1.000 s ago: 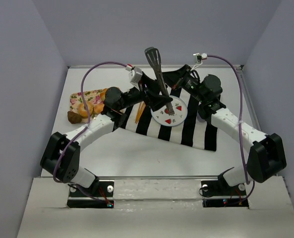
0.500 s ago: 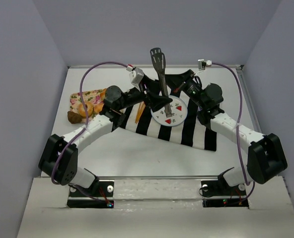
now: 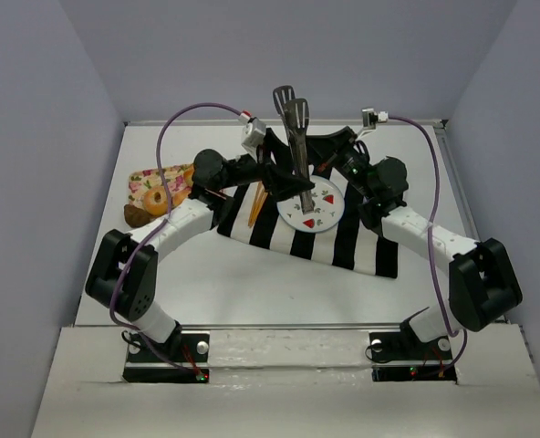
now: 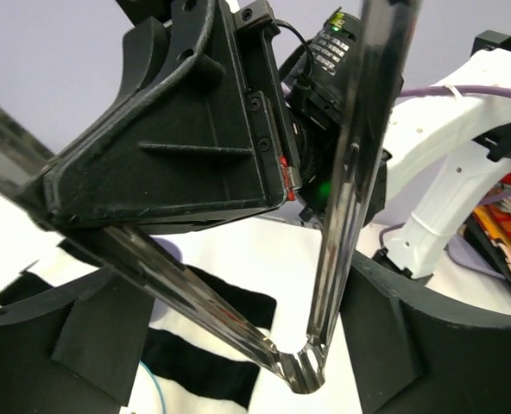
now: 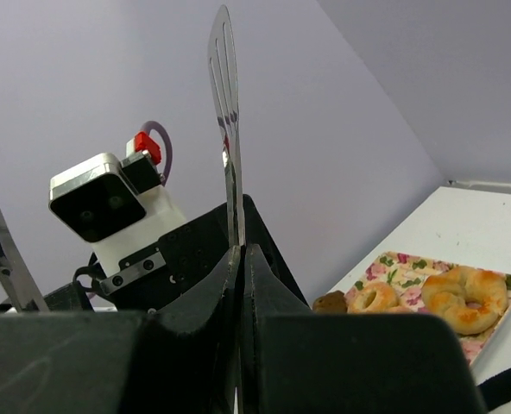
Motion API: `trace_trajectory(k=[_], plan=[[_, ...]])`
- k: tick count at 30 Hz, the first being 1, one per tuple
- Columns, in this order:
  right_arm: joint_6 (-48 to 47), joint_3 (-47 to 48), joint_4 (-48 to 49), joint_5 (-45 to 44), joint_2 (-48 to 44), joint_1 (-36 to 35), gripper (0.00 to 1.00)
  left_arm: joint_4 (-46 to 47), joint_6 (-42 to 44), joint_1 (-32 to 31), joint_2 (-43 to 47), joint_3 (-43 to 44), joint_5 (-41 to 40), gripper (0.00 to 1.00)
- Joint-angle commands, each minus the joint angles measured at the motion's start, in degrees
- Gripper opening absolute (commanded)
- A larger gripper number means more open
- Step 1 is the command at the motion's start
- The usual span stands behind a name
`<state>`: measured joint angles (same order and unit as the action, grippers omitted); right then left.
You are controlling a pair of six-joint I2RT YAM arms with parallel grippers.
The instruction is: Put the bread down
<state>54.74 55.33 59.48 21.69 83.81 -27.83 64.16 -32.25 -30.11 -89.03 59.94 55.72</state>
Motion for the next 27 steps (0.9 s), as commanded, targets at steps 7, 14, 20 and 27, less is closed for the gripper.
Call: trace_trajectory(k=[7,14,20,27], plan=[[-3.41,-1.98,8.63,-4.63,-2.60,-0.55,0.07,0.89,-0.19,1.45,0.26,3.16,-0.78,0.86],[-4.90,-3.92,8.63,-8.16,-3.92,-0.55,0.07,-5.01,4.91,1.46,3.16,2.02,-6.59,0.73],[-4.47,-4.00,9.07,-7.81,-3.83,-0.55,0.07,-5.36,5.62,1.46,4.22,2.02,-6.86,0.63],[-4.73,-4.79,8.37,-7.54,-5.15,-0.55,0.20,-5.89,5.62,1.63,5.01,1.76,-6.24,0.54]])
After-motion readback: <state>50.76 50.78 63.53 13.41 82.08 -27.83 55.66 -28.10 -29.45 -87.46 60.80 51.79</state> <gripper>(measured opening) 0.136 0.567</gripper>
